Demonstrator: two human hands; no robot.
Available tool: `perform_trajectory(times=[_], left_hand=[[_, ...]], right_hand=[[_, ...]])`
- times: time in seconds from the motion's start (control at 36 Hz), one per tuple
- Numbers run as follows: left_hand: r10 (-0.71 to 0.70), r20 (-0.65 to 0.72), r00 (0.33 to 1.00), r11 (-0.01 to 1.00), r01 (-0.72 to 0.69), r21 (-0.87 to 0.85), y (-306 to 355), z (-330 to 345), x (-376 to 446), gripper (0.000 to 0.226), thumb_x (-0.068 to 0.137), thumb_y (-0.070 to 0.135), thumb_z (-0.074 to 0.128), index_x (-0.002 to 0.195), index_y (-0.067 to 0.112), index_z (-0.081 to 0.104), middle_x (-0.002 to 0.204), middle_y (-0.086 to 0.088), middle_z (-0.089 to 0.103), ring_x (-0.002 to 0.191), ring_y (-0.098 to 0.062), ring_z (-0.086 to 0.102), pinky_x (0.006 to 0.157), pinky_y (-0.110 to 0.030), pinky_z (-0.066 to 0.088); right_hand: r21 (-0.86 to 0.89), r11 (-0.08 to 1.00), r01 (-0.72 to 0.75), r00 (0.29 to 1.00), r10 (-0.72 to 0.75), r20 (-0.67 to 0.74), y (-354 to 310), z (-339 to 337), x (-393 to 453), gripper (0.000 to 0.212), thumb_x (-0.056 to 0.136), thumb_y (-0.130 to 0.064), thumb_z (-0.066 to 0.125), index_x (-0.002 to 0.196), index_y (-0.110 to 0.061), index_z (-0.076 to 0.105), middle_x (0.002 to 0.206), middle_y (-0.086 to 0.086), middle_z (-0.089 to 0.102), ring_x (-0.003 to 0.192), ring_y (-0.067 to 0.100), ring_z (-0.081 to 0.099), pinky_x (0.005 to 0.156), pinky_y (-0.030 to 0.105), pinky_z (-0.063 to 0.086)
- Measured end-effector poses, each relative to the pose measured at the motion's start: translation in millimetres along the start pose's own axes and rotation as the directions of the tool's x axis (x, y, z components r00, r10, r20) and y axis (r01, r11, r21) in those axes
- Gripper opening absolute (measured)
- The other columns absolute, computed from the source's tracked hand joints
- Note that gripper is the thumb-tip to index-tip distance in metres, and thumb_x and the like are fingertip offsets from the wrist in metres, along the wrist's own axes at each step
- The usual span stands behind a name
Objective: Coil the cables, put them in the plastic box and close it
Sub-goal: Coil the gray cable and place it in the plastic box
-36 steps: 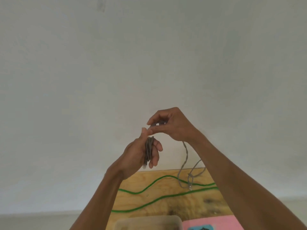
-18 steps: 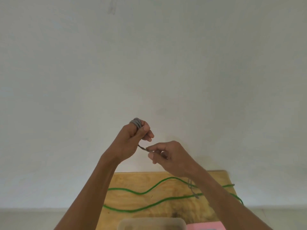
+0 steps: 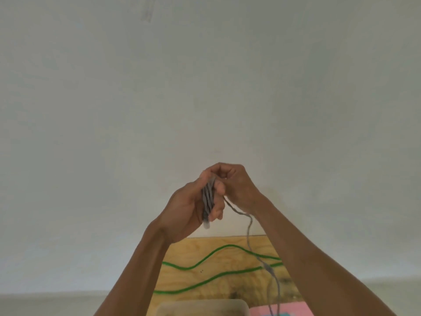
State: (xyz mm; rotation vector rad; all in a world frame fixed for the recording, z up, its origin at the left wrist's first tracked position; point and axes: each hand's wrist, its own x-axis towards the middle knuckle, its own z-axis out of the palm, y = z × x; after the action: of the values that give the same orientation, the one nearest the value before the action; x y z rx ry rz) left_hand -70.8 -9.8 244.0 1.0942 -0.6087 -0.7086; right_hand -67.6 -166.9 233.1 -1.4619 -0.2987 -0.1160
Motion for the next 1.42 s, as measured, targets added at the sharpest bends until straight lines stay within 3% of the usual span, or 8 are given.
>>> perform_trajectory(times=[0.14,0.31,0.53,0.64,0.78,1.06,1.19,1.42], left_hand=[[0.079,-0.064,0.995,0.997,-0.079,0.003,16,-11,5,0.039,0.101,0.040,0.036,0.099,0.008,0.060,0.065,-0.013,0.053,0.060,-0.027,0.049,0.055,-0.039,0.046],[0.175,-0.247,0.953,0.943,-0.090,0.321,24,-35,7,0.038,0.099,0.041,0.037,0.102,0.007,0.054,0.073,-0.006,0.062,0.068,-0.019,0.055,0.077,-0.034,0.046],[0.079,-0.206,0.975,0.715,0.089,0.694,14,-39,1,0.055,0.103,0.041,0.034,0.093,-0.004,0.064,0.079,-0.008,0.064,0.075,-0.015,0.059,0.072,-0.025,0.046],[-0.081,-0.182,0.980,0.820,0.169,0.547,7,-32,0,0.071,0.101,0.058,0.025,0.094,-0.002,0.063,0.079,-0.021,0.069,0.072,-0.028,0.062,0.077,-0.039,0.046],[-0.148,-0.148,0.978,0.969,0.174,0.176,10,-28,-2,0.070,0.097,0.063,0.024,0.087,0.006,0.063,0.060,-0.015,0.057,0.054,-0.024,0.049,0.067,-0.042,0.039],[-0.073,0.060,0.996,0.992,0.079,-0.098,7,-12,1,0.054,0.100,0.048,0.033,0.094,0.003,0.061,0.061,-0.014,0.060,0.056,-0.023,0.054,0.067,-0.035,0.047],[-0.012,0.011,1.000,0.998,0.012,-0.055,13,-15,6,0.038,0.099,0.037,0.041,0.101,0.005,0.062,0.067,-0.016,0.059,0.063,-0.029,0.054,0.062,-0.042,0.047],[0.091,-0.259,0.962,0.996,-0.085,0.034,19,-25,11,0.038,0.105,0.031,0.034,0.107,0.002,0.059,0.082,-0.011,0.070,0.072,-0.021,0.066,0.075,-0.031,0.057]], right_hand=[[-0.213,0.971,-0.110,0.993,0.115,0.008,26,19,-23,0.049,0.099,-0.013,0.058,0.058,-0.037,0.069,0.052,-0.009,0.062,0.046,0.010,0.050,0.051,0.031,0.045],[-0.435,0.893,-0.113,0.985,0.159,0.069,26,20,-39,0.021,0.095,-0.026,0.065,0.115,-0.020,0.072,0.061,-0.008,0.066,0.052,0.009,0.053,0.055,0.020,0.046],[-0.522,0.848,0.091,0.985,-0.001,0.171,-23,3,-21,0.014,0.088,-0.005,0.069,0.099,-0.012,0.073,0.087,0.005,0.077,0.052,0.003,0.057,0.060,0.021,0.049],[-0.428,0.895,0.123,0.978,-0.037,0.204,-39,-3,-3,0.015,0.088,0.000,0.068,0.097,-0.011,0.071,0.078,0.013,0.075,0.071,0.024,0.073,0.079,0.053,0.057],[-0.266,0.957,0.119,0.989,-0.091,0.112,-37,-6,5,0.008,0.083,0.006,0.074,0.089,0.004,0.068,0.068,0.016,0.068,0.055,0.014,0.064,0.054,0.015,0.046],[0.068,0.998,-0.018,1.000,0.018,0.002,10,7,-4,0.021,0.089,-0.006,0.059,0.085,-0.016,0.076,0.068,0.015,0.067,0.062,0.031,0.059,0.061,0.046,0.044],[-0.160,0.982,-0.100,0.995,0.101,-0.001,27,18,-24,0.051,0.098,-0.005,0.050,0.056,-0.029,0.065,0.055,-0.007,0.064,0.044,0.012,0.052,0.050,0.027,0.044],[-0.454,0.887,-0.091,0.987,0.140,0.076,29,19,-41,0.021,0.101,-0.022,0.053,0.114,-0.020,0.069,0.070,0.000,0.069,0.049,0.014,0.047,0.052,0.025,0.042]])
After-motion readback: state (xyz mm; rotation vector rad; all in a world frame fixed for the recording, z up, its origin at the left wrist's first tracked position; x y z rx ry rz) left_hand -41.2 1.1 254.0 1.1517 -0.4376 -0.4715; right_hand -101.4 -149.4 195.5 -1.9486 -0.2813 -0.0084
